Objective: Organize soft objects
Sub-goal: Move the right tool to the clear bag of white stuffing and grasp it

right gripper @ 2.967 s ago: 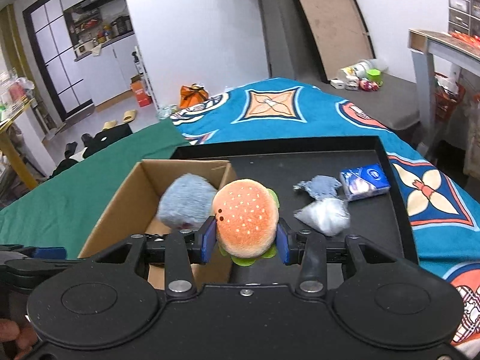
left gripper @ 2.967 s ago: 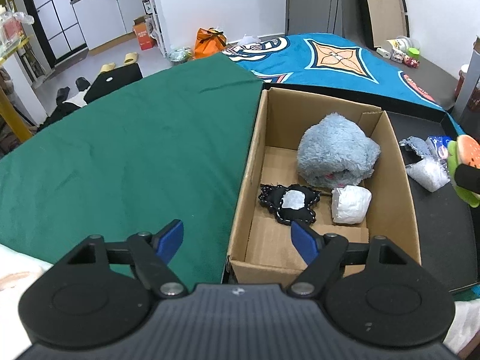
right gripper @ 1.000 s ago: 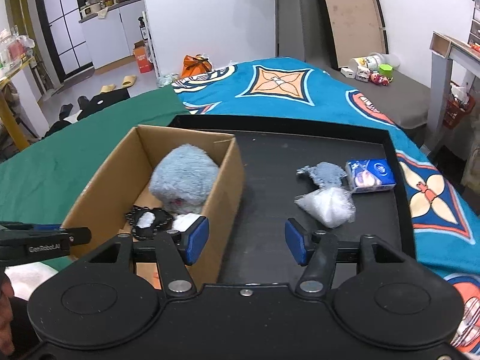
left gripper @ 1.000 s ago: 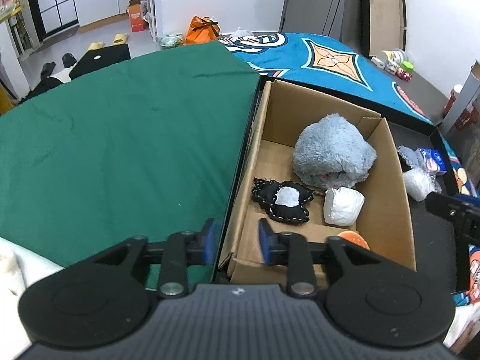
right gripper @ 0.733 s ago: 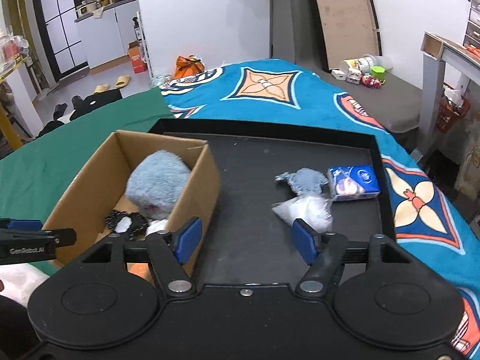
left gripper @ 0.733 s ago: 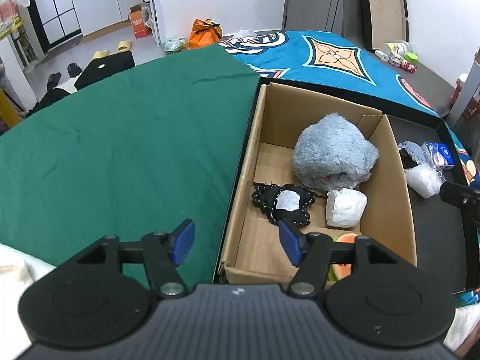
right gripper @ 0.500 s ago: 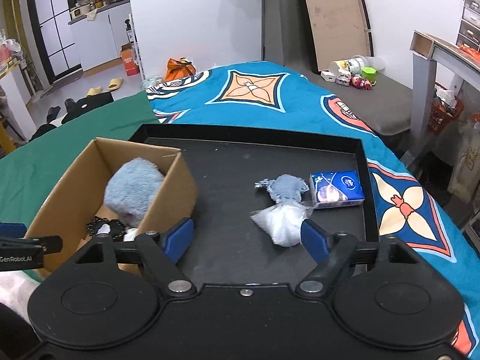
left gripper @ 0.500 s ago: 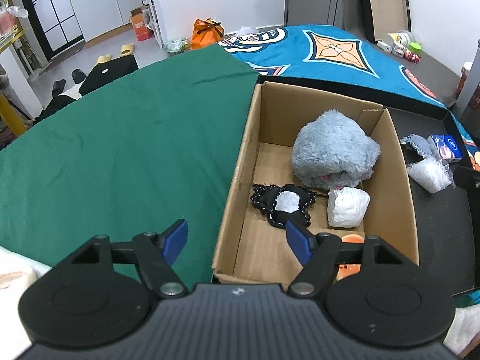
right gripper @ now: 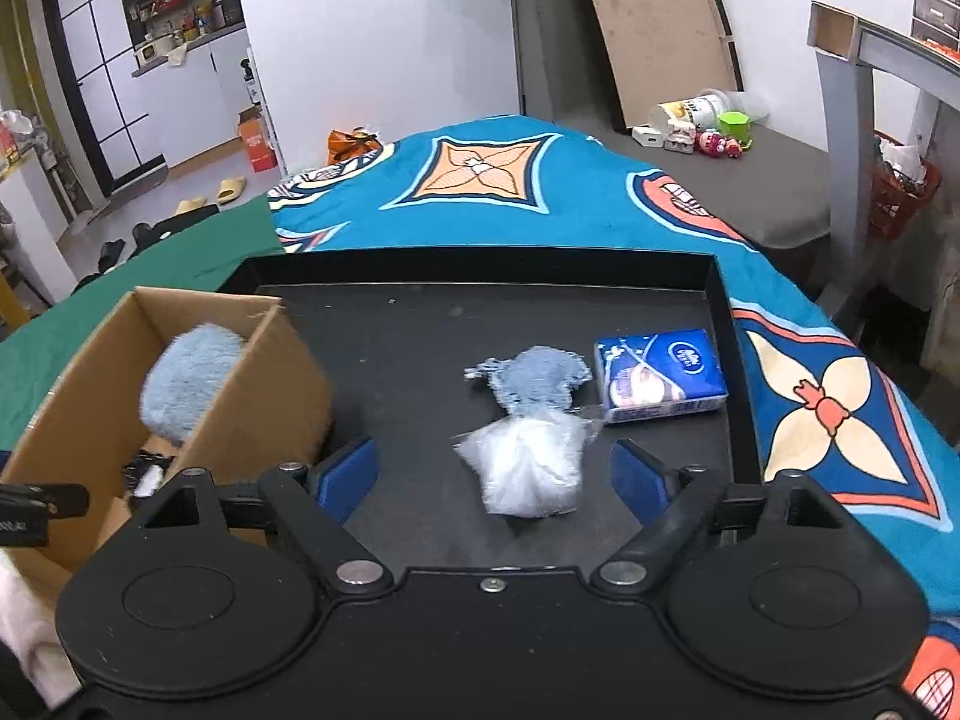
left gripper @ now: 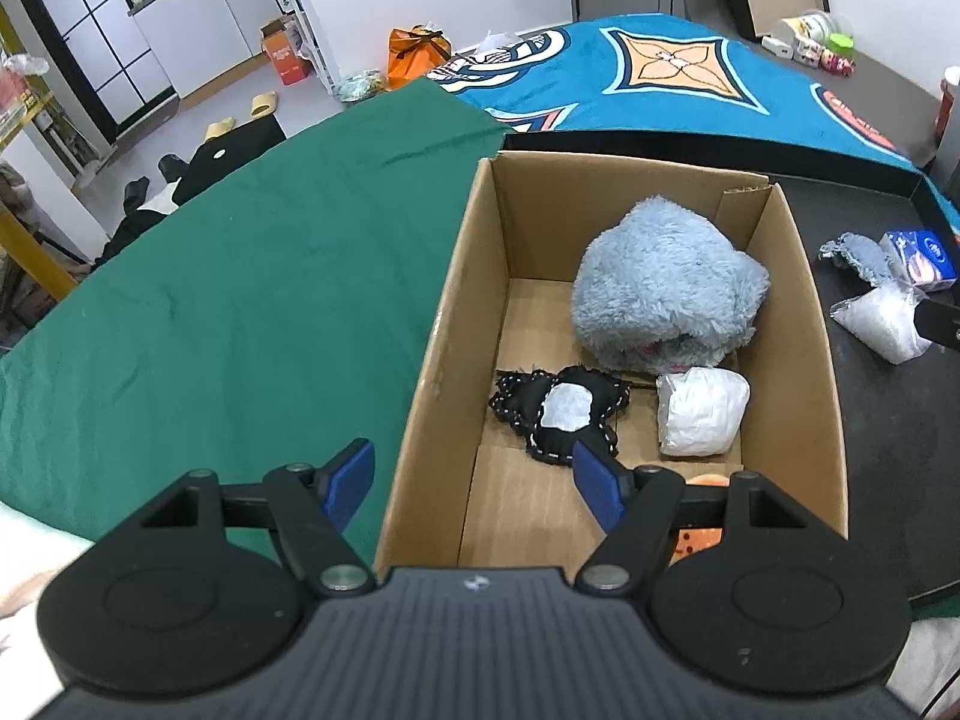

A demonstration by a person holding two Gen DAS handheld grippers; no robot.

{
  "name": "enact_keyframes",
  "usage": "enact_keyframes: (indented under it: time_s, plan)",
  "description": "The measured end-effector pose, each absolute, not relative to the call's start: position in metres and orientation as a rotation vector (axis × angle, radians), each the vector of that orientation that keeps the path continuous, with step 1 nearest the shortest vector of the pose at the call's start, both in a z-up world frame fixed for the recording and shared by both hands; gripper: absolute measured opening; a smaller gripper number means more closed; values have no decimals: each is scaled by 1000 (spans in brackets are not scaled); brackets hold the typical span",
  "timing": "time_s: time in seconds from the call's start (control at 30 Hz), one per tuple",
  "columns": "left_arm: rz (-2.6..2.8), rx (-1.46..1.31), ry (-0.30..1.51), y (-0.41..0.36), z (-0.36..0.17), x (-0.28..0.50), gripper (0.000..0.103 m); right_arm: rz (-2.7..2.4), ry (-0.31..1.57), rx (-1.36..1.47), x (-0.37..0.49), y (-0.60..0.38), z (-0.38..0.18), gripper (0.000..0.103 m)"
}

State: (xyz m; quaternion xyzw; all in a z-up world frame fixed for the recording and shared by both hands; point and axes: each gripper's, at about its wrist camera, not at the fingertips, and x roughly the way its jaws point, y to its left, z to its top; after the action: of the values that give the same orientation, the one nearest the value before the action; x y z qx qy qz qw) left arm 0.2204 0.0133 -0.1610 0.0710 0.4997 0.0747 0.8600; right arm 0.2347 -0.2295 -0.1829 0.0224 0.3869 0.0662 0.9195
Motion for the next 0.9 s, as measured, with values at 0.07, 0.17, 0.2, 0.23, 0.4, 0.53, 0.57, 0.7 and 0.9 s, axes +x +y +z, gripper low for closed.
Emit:
enact_keyframes:
  time_s: [0.07,0.17,0.2,0.23,0.4,0.53,0.57,0.7,0.9]
  plan:
    - [169,165,1054,10,-163,224,72,136,794,50,237,-234,-188,83]
    - [187,181,1069,6,-166,230,72,144,808,61,242,-239,-196,79]
    - [192,185,1072,6,-167,231,72,147,816,66,245,-240,-199,78]
    - [198,189,1076,4,-167,233,72,150,825,72,247,-242,-203,76]
    - [212,226,1095,-5,-174,241,72,149,850,96,257,-245,-214,70]
    - [229,254,1107,-10,-178,245,75,159,854,105,262,-247,-219,62]
    - [230,259,1110,-11,-179,246,76,162,857,110,262,-248,-220,60]
    - [239,269,1121,-12,-181,248,76,170,873,124,265,-250,-226,47]
    - [243,256,1125,-11,-179,250,76,180,873,109,265,-249,-224,30]
